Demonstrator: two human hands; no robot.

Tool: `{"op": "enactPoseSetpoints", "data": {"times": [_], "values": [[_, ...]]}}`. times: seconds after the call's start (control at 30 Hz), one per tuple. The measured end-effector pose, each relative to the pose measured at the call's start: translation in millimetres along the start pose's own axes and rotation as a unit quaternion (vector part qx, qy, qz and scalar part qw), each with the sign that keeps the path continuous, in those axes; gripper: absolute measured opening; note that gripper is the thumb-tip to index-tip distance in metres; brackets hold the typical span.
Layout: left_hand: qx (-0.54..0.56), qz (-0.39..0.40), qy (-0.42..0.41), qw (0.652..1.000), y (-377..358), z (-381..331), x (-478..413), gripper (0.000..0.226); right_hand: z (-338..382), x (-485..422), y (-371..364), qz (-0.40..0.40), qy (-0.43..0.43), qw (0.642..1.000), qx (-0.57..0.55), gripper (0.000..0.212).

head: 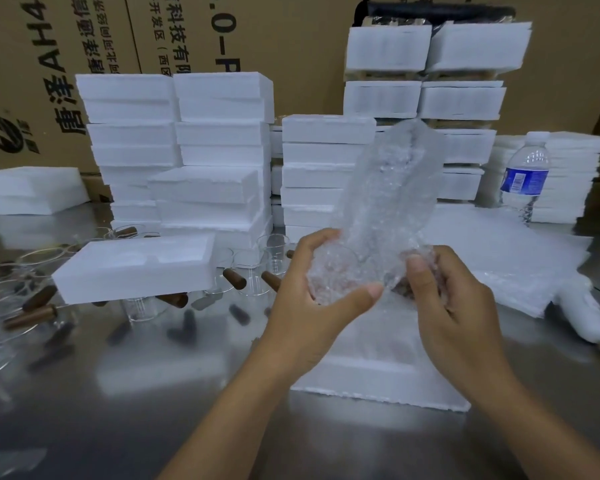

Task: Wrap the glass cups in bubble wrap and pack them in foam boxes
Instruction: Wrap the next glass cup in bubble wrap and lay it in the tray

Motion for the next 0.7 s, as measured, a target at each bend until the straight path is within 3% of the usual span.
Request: {"op": "enactPoseSetpoints", "data": {"times": [0.13,0.33,0.5,0.63,0.7], "values": [[-0.049,0.039,0.012,0.998,-5,-1,3,0.044,7,0,2,-0.021,0.063,0.998,0.009,0.008],[-0.124,0.034,-0.002,0.992,-6,-4,3,0.038,10,-1,0,0.019,0.071,0.997,-0.018,0.022],[-0.148,0.026,-0.035,0.988,-7,-10,3,0.043,10,-2,-6,0.086,0.033,0.996,-0.007,0.015],[-0.150,0.030,-0.041,0.987,-10,-8,5,0.066,7,-5,-2,0.077,-0.040,0.995,-0.046,0.013],[-0.181,0.041,-0.066,0.980,-12,-9,7,0.068,1,-6,1,0.072,-0.087,0.992,-0.063,0.006]]}}
Point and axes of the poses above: each hand's wrist, its own x-axis away from the middle knuckle, its own y-axis out of the back of the hand, z = x × y, the point moved 4 cm from there along -x, towards the middle knuckle, and after that the axes turned 11 degrees about -x, right-handed, at the moved point
